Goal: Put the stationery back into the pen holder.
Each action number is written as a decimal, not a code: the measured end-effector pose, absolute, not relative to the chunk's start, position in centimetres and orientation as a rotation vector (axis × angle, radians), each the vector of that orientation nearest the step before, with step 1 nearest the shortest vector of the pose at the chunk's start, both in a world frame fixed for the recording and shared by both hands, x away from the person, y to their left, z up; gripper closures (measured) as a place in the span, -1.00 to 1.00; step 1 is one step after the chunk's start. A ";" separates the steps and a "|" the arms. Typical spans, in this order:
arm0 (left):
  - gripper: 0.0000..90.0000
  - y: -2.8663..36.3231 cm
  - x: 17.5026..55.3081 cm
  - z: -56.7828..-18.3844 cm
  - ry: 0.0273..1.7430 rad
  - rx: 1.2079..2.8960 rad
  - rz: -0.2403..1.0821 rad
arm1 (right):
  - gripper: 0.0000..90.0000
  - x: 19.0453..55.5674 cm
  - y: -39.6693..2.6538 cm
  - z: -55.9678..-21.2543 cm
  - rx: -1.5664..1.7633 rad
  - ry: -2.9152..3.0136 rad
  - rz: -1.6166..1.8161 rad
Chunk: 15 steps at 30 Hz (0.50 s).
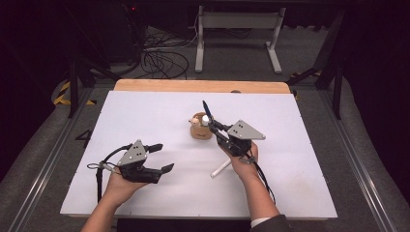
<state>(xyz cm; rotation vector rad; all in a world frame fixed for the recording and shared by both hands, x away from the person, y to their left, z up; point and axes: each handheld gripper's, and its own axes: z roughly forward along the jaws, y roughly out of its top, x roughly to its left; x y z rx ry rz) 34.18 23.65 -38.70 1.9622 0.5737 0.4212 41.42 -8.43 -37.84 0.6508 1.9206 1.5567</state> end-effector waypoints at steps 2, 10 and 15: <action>-0.50 23.7 34.2 -38.7 0.575 1.955 0.413 | 0.78 41.7 -8.3 -37.8 0.657 1.913 1.565; -0.49 23.7 34.2 -38.8 0.571 1.955 0.416 | 0.78 43.0 -8.1 -37.5 0.707 1.864 1.617; -0.49 23.7 34.2 -38.8 0.568 1.954 0.411 | 0.78 44.0 -8.0 -37.4 0.719 1.839 1.616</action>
